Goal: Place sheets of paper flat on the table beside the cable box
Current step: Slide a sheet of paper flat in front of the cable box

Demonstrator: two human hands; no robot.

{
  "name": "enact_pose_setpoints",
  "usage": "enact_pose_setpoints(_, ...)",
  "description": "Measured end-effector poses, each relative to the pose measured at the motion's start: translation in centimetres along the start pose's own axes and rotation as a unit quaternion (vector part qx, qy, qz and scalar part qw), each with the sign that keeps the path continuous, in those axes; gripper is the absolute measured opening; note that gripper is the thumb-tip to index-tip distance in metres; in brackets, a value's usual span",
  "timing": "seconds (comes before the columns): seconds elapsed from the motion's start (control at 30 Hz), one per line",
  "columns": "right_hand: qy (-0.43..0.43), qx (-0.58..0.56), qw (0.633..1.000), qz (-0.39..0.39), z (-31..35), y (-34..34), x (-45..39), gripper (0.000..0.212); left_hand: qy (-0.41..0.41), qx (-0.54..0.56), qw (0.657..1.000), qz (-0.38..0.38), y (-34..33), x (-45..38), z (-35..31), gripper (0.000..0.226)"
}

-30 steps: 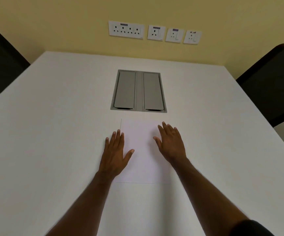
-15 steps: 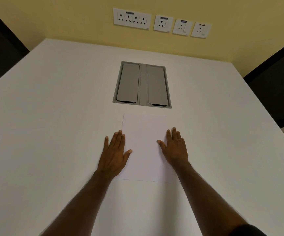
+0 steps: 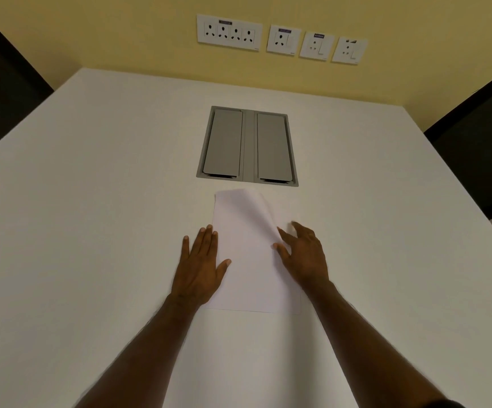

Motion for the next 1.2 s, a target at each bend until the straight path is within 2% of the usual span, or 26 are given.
enact_pose_setpoints(0.07, 0.018, -0.098, 0.995, -0.014, 0.7, 1.0, 0.0, 0.05, -0.003, 0.004, 1.0, 0.0, 0.0, 0.0, 0.0, 0.105)
enact_pose_setpoints(0.17, -0.012, -0.313, 0.95, -0.014, 1.9, 2.8, 0.8, 0.067, -0.011, 0.024, 1.0, -0.004, 0.4, 0.0, 0.0, 0.104)
enact_pose_setpoints(0.27, -0.02, -0.391, 0.92, -0.023, 2.5, 5.3, 1.9, 0.08, 0.011, 0.165, 0.985, -0.043, 1.8, 0.8, 0.4, 0.088)
enact_pose_setpoints(0.33, -0.022, -0.438, 0.899, -0.005, 2.1, 7.5, 3.1, 0.085, 0.032, 0.311, 0.946, -0.089, 3.4, 1.6, 0.0, 0.082)
enact_pose_setpoints(0.4, -0.032, -0.498, 0.867, 0.021, 0.9, 9.8, 4.9, 0.088, 0.047, 0.475, 0.87, -0.124, 5.5, 2.6, -1.4, 0.071)
enact_pose_setpoints(0.43, -0.041, -0.523, 0.851, 0.029, 0.1, 11.0, 6.1, 0.091, 0.05, 0.534, 0.833, -0.135, 6.4, 3.2, -2.5, 0.057)
enact_pose_setpoints(0.47, -0.055, -0.542, 0.838, 0.032, -0.9, 12.2, 7.3, 0.093, 0.055, 0.562, 0.812, -0.146, 7.3, 3.8, -3.7, 0.036)
enact_pose_setpoints(0.5, -0.074, -0.551, 0.83, 0.033, -2.1, 13.3, 8.4, 0.095, 0.058, 0.57, 0.806, -0.148, 7.9, 4.3, -4.9, 0.016)
enact_pose_setpoints(0.6, -0.13, -0.543, 0.829, 0.019, -6.2, 16.7, 12.3, 0.095, 0.056, 0.578, 0.807, -0.108, 8.3, 6.1, -10.0, 0.033)
enact_pose_setpoints(0.7, -0.188, -0.532, 0.826, -0.01, -11.2, 19.8, 15.8, 0.095, 0.04, 0.584, 0.809, -0.056, 7.9, 8.0, -16.0, 0.033)
enact_pose_setpoints(0.87, -0.262, -0.5, 0.824, -0.058, -19.7, 23.2, 21.6, 0.086, 0.059, 0.615, 0.782, 0.082, 5.2, 12.2, -25.8, 0.033)
enact_pose_setpoints(1.0, -0.312, -0.45, 0.833, -0.077, -24.9, 23.3, 26.6, 0.088, 0.067, 0.572, 0.801, 0.162, 2.0, 17.2, -32.2, 0.034)
enact_pose_setpoints(1.1, -0.353, -0.426, 0.829, -0.078, -27.8, 21.3, 30.4, 0.088, 0.07, 0.496, 0.849, 0.169, -0.1, 20.9, -35.6, 0.039)
enact_pose_setpoints(1.2, -0.379, -0.401, 0.831, -0.062, -30.2, 18.7, 33.6, 0.088, 0.096, 0.457, 0.866, 0.179, -2.2, 23.8, -37.9, 0.043)
Point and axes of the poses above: each hand's wrist, its own x-axis away from the middle knuckle, its own y-axis out of the back of the hand, z = x × y, the point moved 5 cm from there along -x, towards the middle knuckle, and after that the axes turned 2 degrees about z, right-handed, at the moved point
